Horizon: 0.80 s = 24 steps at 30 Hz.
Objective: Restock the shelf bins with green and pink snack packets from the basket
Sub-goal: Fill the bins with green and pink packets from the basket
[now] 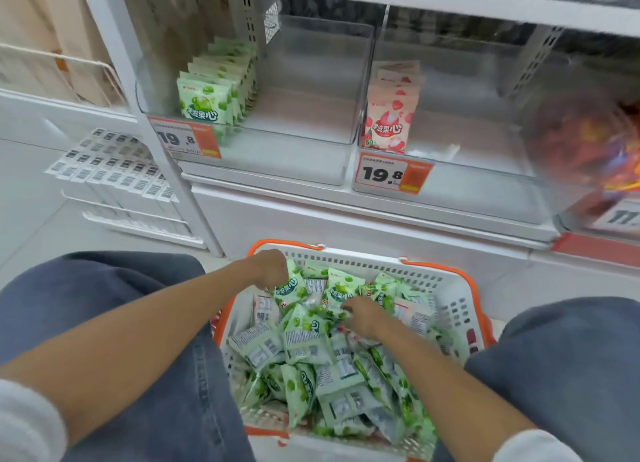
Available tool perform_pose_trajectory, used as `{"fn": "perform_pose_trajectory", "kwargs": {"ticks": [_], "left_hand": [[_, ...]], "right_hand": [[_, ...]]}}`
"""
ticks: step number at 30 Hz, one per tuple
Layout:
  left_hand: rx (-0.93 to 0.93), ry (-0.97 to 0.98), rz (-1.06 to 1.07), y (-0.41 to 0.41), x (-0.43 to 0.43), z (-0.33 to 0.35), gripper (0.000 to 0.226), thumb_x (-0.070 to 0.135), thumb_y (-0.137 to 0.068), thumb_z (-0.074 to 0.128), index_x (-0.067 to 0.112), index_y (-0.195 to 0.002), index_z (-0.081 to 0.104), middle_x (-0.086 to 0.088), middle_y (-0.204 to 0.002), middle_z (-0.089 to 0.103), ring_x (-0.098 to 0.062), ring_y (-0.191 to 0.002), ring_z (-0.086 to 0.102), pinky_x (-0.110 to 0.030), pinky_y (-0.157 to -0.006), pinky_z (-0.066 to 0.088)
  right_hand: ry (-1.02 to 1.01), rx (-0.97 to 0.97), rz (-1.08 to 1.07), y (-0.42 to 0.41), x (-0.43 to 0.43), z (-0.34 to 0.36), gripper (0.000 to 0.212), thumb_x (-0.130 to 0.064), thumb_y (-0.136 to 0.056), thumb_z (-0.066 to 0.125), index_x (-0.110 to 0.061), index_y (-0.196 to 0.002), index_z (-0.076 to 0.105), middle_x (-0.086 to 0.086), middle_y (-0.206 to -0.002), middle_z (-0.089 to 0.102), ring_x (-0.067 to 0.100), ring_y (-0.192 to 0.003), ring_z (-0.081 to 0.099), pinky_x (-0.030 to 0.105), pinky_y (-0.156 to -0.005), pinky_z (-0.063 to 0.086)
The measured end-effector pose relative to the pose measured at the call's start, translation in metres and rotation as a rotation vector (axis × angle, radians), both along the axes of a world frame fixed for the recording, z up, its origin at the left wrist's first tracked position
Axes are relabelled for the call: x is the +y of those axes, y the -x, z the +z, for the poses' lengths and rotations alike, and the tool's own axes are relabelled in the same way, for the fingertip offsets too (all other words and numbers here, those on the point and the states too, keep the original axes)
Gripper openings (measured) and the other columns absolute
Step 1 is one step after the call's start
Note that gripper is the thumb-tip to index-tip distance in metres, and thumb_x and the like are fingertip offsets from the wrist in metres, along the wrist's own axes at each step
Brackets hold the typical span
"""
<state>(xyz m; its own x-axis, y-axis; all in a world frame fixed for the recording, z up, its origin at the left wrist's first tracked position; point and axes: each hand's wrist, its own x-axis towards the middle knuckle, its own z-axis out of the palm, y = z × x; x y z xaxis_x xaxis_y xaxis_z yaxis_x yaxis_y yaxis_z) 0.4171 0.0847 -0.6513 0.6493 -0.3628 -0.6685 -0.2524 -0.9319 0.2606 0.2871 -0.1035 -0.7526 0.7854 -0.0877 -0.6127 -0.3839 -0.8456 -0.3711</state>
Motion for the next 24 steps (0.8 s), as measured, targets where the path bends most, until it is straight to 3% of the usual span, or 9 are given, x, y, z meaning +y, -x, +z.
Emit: {"fn": "perform_pose_trajectory", "kwargs": {"ticks": [3, 5, 8, 10, 13, 16, 19, 21, 24], "left_hand": [[0.083, 0.099, 0.054, 0.001, -0.002, -0.006, 0.039, 0.010, -0.096, 0.049, 0.006, -0.135, 0.053, -0.012, -0.131, 0.058, -0.024, -0.097, 0.062, -0.032, -0.080, 0.051], [0.148, 0.274, 0.271, 0.002, -0.003, -0.004, 0.053, 0.024, -0.098, 0.053, 0.006, -0.146, 0.036, -0.013, -0.125, 0.059, -0.029, -0.094, 0.061, -0.038, -0.079, 0.049], [0.292, 0.476, 0.566, 0.004, -0.004, 0.009, 0.058, 0.045, -0.099, 0.049, 0.003, -0.139, 0.044, -0.009, -0.129, 0.055, -0.024, -0.106, 0.059, -0.034, -0.087, 0.049], [0.351, 0.627, 0.741, 0.003, -0.002, 0.019, 0.054, 0.044, -0.098, 0.051, 0.000, -0.130, 0.053, -0.012, -0.126, 0.062, -0.022, -0.102, 0.064, -0.033, -0.088, 0.052], [0.413, 0.833, 0.980, -0.002, 0.005, 0.039, 0.049, 0.041, -0.095, 0.058, 0.001, -0.122, 0.057, -0.013, -0.112, 0.069, -0.022, -0.090, 0.067, -0.034, -0.074, 0.058], [0.440, 1.041, 1.053, -0.007, 0.010, 0.067, 0.037, 0.031, -0.098, 0.057, 0.003, -0.123, 0.057, -0.010, -0.107, 0.068, -0.019, -0.087, 0.066, -0.028, -0.064, 0.060], [0.379, 1.215, 1.067, -0.018, 0.015, 0.094, 0.036, 0.025, -0.097, 0.058, 0.002, -0.125, 0.056, -0.012, -0.110, 0.068, -0.017, -0.083, 0.066, -0.023, -0.061, 0.060], [0.289, 1.248, 1.032, -0.027, 0.024, 0.110, 0.037, 0.024, -0.096, 0.060, 0.000, -0.124, 0.058, -0.014, -0.118, 0.067, -0.017, -0.084, 0.068, -0.023, -0.063, 0.060], [0.178, 1.227, 0.957, -0.044, 0.042, 0.132, 0.032, 0.027, -0.096, 0.061, 0.001, -0.113, 0.061, -0.015, -0.111, 0.069, -0.019, -0.082, 0.069, -0.025, -0.064, 0.060]], "right_hand": [[-0.145, -0.095, -0.156, -0.016, -0.001, 0.024, 0.049, -0.031, -0.098, 0.053, -0.006, -0.141, 0.046, 0.007, -0.141, 0.050, 0.025, -0.114, 0.058, 0.028, -0.093, 0.044], [-0.357, -0.138, -0.265, -0.034, 0.003, 0.050, 0.046, -0.033, -0.098, 0.054, -0.008, -0.137, 0.050, 0.005, -0.133, 0.053, 0.025, -0.113, 0.059, 0.032, -0.093, 0.046], [-0.678, -0.224, -0.436, -0.052, 0.014, 0.088, 0.031, -0.028, -0.098, 0.057, -0.002, -0.113, 0.064, 0.013, -0.108, 0.069, 0.021, -0.093, 0.067, 0.034, -0.086, 0.057], [-0.825, -0.234, -0.479, -0.057, 0.019, 0.107, 0.031, -0.025, -0.097, 0.059, -0.002, -0.118, 0.062, 0.016, -0.113, 0.069, 0.023, -0.099, 0.068, 0.030, -0.084, 0.057], [-1.005, -0.225, -0.481, -0.061, 0.028, 0.136, 0.031, -0.021, -0.097, 0.059, -0.004, -0.122, 0.060, 0.015, -0.117, 0.068, 0.025, -0.106, 0.066, 0.033, -0.089, 0.056], [-1.096, -0.294, -0.488, -0.070, 0.038, 0.164, 0.032, -0.016, -0.094, 0.062, -0.004, -0.123, 0.060, 0.016, -0.117, 0.069, 0.027, -0.106, 0.067, 0.036, -0.093, 0.055], [-1.078, -0.427, -0.541, -0.088, 0.052, 0.193, 0.029, -0.005, -0.087, 0.068, -0.002, -0.115, 0.062, 0.019, -0.116, 0.068, 0.027, -0.098, 0.068, 0.035, -0.087, 0.057], [-1.055, -0.448, -0.549, -0.103, 0.062, 0.211, 0.032, -0.002, -0.085, 0.070, 0.002, -0.115, 0.062, 0.021, -0.113, 0.069, 0.028, -0.094, 0.069, 0.036, -0.084, 0.059], [-0.995, -0.519, -0.581, -0.126, 0.078, 0.237, 0.038, 0.004, -0.080, 0.072, -0.001, -0.114, 0.057, 0.020, -0.111, 0.069, 0.030, -0.093, 0.070, 0.044, -0.081, 0.059]]}}
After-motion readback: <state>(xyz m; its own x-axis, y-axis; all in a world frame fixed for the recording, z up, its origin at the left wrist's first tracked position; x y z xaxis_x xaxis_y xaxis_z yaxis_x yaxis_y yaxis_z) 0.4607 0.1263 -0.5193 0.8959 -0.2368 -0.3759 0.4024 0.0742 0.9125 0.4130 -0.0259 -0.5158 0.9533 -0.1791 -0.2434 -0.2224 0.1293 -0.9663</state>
